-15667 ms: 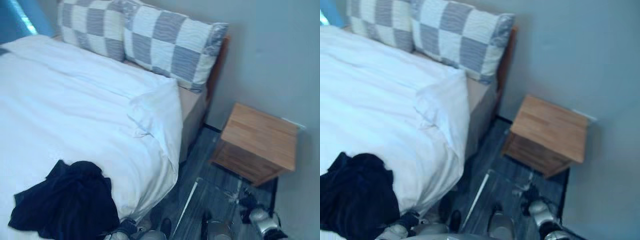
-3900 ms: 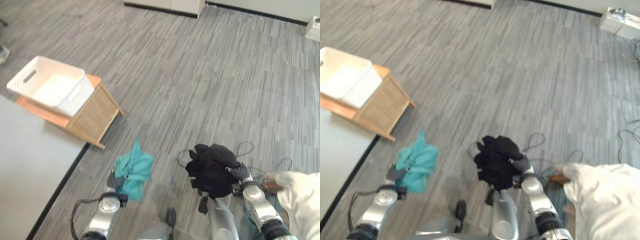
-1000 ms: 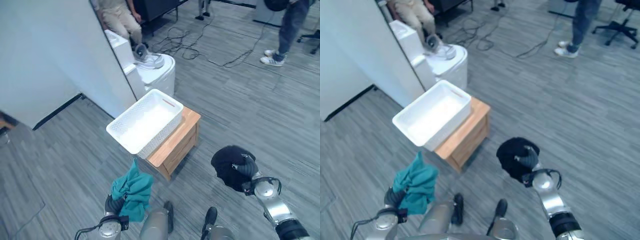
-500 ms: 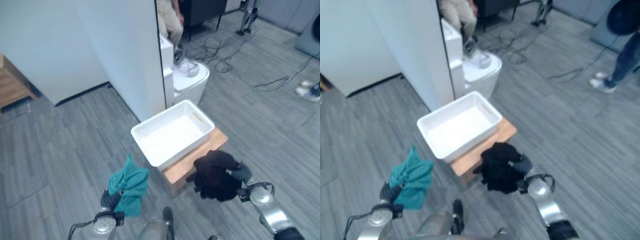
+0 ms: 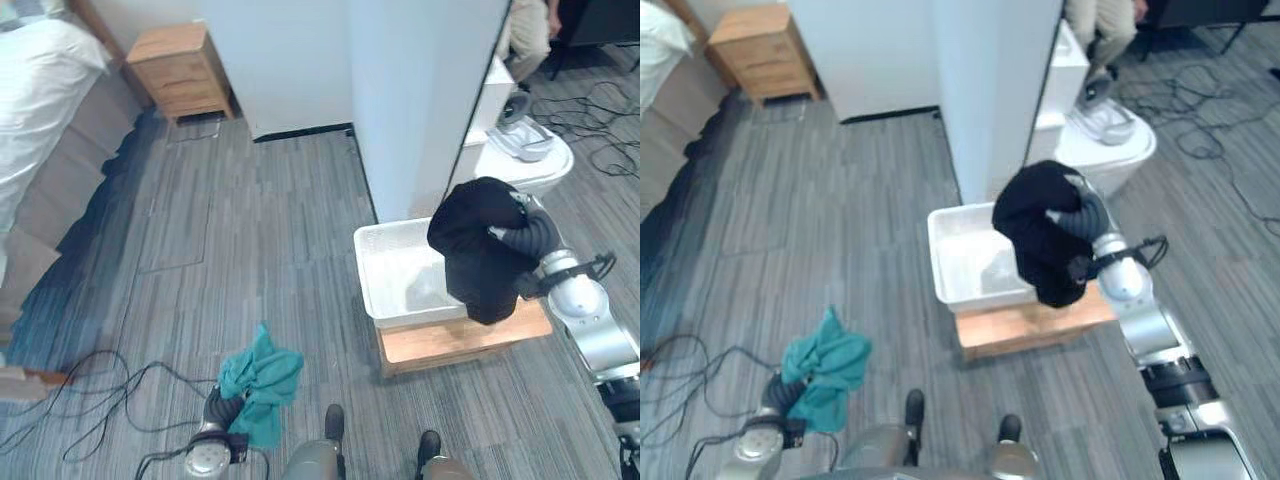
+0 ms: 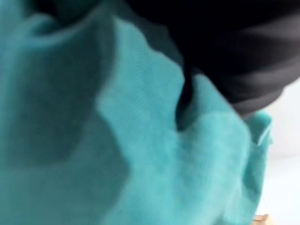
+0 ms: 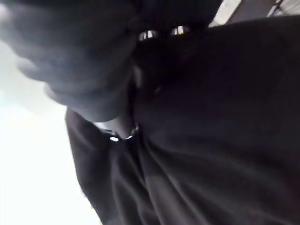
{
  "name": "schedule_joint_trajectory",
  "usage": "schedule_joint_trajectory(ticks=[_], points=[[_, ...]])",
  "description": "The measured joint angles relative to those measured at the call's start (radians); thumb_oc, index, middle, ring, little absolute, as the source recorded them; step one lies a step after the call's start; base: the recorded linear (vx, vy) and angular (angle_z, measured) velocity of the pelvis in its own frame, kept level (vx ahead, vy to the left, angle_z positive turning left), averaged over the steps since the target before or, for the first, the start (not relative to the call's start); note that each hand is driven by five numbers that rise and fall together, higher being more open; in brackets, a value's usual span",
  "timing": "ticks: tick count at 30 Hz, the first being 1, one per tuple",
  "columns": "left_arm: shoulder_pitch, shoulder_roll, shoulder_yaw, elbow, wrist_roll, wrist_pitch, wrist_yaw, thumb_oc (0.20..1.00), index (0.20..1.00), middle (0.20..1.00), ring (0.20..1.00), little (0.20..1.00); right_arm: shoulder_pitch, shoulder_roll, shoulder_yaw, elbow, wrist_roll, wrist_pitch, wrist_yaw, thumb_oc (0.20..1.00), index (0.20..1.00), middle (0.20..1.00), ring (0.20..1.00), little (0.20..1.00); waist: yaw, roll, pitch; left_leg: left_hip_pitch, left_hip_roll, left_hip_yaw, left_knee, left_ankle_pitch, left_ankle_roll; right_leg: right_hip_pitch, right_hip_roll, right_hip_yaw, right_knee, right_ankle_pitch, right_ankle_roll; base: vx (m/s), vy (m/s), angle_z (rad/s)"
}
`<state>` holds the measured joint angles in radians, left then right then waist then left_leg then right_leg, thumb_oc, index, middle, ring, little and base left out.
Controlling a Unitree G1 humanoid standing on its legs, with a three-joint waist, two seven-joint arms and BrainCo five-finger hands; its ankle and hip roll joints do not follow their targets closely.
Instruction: Tidy up the quilt and then pick up the clothes from the bed and put them into the laundry hamper.
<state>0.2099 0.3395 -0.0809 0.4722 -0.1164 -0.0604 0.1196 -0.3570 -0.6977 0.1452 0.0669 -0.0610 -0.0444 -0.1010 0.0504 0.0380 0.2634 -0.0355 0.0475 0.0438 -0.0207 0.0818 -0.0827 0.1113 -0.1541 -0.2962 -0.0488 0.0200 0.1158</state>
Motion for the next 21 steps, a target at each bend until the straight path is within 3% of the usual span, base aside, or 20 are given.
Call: schedule_joint_trajectory(ticks=[4,8,11,16,17,21], points=[[-0.005,0.016,-0.038,-0.027,0.0,-0.015,-0.035,0.2,0.2,0.2,0.2,0.2,-0.176,-0.03,0.127,0.159,0.002,0.001,0.014,0.2,0.2,0.2,0.2,0.2,-0.008,0.001,0.0,0.04,0.003,0.059,-0.059,0.008,-0.001,0.04,0.0,-0.031,-0.031,0.01,-0.001,0.03,0.019,0.16],[0.009,0.05,-0.07,-0.069,-0.001,-0.023,-0.044,0.2,0.2,0.2,0.2,0.2,-0.283,-0.034,0.183,0.297,0.0,-0.004,0.008,0.2,0.2,0.2,0.2,0.2,0.018,0.004,0.004,-0.004,-0.001,0.056,-0.065,0.026,0.004,0.004,-0.004,-0.036,-0.026,0.011,0.0,-0.15,0.028,0.04],[-0.001,0.084,-0.081,-0.111,-0.023,-0.032,-0.05,0.2,0.2,0.2,0.2,0.2,-0.391,-0.075,0.223,0.484,-0.018,0.002,-0.027,0.2,0.2,0.2,0.2,0.2,0.034,0.03,0.021,-0.075,0.002,0.043,-0.06,0.049,0.004,-0.065,0.0,-0.053,-0.028,0.029,-0.002,-0.08,0.005,0.12],[0.011,0.145,-0.077,-0.176,-0.039,-0.053,-0.042,0.2,0.2,0.2,0.2,0.2,-0.396,-0.107,0.215,0.679,-0.057,0.014,-0.07,0.2,0.2,0.2,0.2,0.2,0.065,0.067,0.083,-0.123,0.001,0.023,-0.06,0.063,0.001,-0.102,0.002,-0.076,-0.028,0.038,-0.006,-0.07,-0.007,0.14],[0.004,0.157,-0.076,-0.203,-0.039,-0.055,-0.037,0.2,0.2,0.2,0.2,0.2,-0.389,-0.106,0.212,0.725,-0.057,0.022,-0.082,1.0,1.0,1.0,1.0,1.0,0.064,0.073,0.097,-0.134,0.0,0.021,-0.06,0.063,0.001,-0.11,0.002,-0.08,-0.028,0.04,-0.005,-0.02,0.005,0.05],[-0.035,0.188,-0.071,-0.286,-0.039,-0.065,-0.035,0.2,0.2,0.2,0.2,0.2,-0.342,-0.098,0.209,0.737,-0.06,0.041,-0.108,1.0,1.0,1.0,1.0,1.0,0.058,0.076,0.116,-0.135,-0.001,0.023,-0.06,0.066,0.003,-0.112,0.001,-0.081,-0.028,0.041,-0.006,-0.01,0.001,0.01]])
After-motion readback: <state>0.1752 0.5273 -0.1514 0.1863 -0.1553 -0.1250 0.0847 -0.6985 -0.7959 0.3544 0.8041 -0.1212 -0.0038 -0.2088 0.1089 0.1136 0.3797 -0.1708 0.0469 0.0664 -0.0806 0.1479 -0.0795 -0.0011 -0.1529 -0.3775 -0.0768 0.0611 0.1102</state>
